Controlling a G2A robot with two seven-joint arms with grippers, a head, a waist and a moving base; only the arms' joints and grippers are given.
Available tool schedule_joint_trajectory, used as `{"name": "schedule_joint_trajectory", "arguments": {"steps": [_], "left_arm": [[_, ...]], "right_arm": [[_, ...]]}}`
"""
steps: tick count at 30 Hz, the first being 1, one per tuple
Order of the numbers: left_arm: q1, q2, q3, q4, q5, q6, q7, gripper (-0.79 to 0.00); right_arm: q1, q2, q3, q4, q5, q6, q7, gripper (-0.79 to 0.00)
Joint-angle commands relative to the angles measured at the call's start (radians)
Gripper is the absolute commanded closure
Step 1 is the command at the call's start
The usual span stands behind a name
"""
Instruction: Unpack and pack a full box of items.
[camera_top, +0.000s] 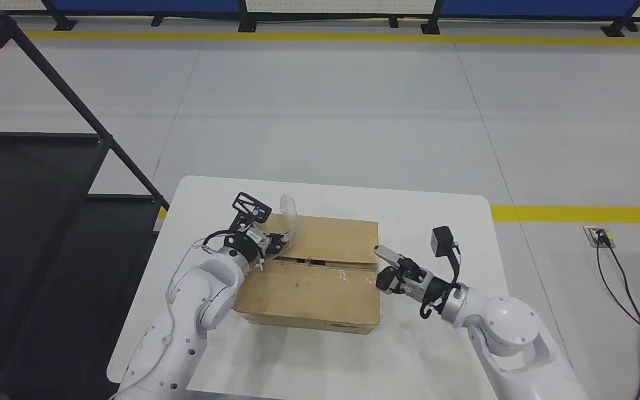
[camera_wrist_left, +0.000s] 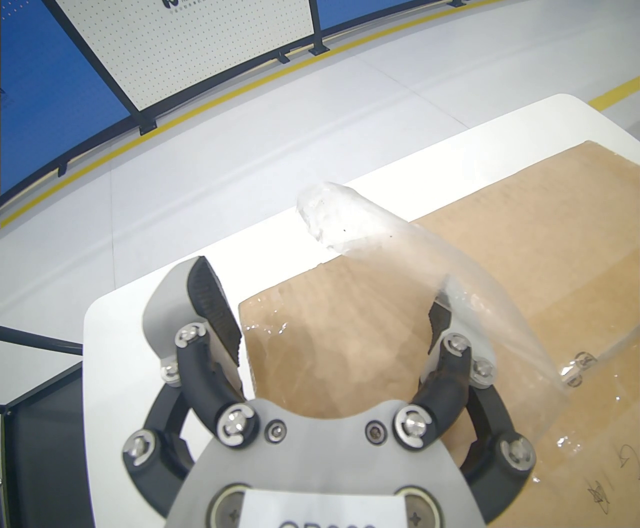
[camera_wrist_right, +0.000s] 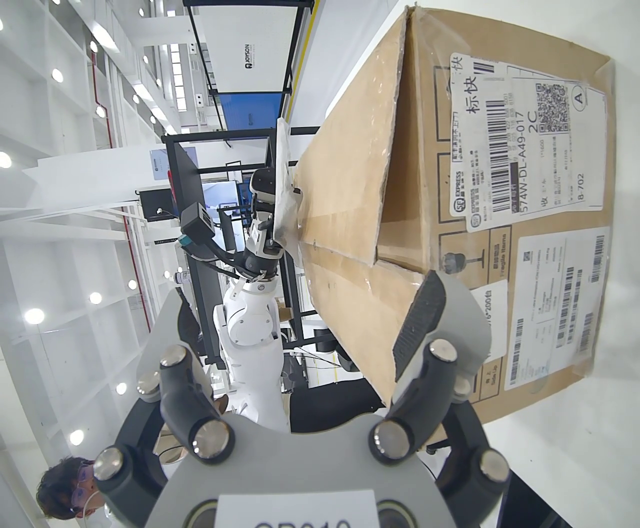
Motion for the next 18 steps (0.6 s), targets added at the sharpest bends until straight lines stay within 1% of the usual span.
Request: {"name": "schedule_joint_trajectory", "arguments": {"steps": [1, 18], "left_arm": [[0.000, 0.000, 0.000, 0.000, 0.000, 0.000, 0.000, -0.785], [0.000, 0.000, 0.000, 0.000, 0.000, 0.000, 0.000, -0.785]], "right_arm": [[0.000, 0.000, 0.000, 0.000, 0.000, 0.000, 0.000, -0.785], [0.000, 0.000, 0.000, 0.000, 0.000, 0.000, 0.000, -0.785]]}}
